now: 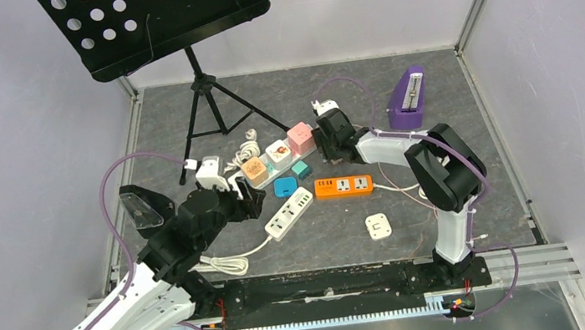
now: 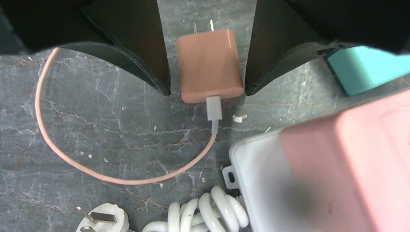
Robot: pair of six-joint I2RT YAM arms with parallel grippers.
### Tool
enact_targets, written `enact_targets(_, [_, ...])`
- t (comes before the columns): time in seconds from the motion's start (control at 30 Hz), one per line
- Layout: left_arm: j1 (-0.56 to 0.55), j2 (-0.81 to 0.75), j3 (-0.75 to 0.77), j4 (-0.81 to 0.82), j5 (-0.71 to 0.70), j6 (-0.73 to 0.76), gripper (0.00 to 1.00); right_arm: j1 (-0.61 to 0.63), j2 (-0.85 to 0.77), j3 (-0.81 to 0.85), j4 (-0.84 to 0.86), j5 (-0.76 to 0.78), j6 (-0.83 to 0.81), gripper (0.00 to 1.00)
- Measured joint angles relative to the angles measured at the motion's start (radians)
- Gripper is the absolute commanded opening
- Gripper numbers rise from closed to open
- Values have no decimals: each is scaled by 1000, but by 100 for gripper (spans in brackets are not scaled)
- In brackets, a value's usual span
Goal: Insert the plug
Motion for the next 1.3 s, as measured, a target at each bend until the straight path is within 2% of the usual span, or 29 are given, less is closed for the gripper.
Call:
enact_targets(0.07, [0, 11, 0, 1, 0, -5, 81, -12, 23, 11, 5, -14, -15, 42])
enact_targets(0.17, [0, 25, 0, 7, 1, -10, 81, -23, 32, 18, 6, -29, -19, 29])
enact_targets(0.27, [0, 37, 0, 18, 2, -11, 81, -28, 31, 21, 6, -37, -17, 26])
enact_targets(0.4, [0, 46, 0, 42, 21, -11, 81, -28, 6, 6, 17, -47, -16, 26])
enact_targets(0.47, [0, 53, 0, 56, 28, -11, 81, -28, -56, -43, 41, -61, -14, 26])
enact_targets(0.63, [0, 94, 0, 106, 56, -11, 81, -28, -302, -208, 148, -114, 3, 26])
enact_targets(0.87, [0, 202, 47, 174, 107, -12, 81, -28, -608, -492, 387, -256, 8, 26])
enact_targets(1.1, [0, 416, 228, 269, 233, -19, 79, -27, -828, -729, 552, -437, -31, 26])
enact_targets(1.3, [2, 698, 491, 253, 456, -16, 72, -27, -970, -814, 674, -522, -51, 26])
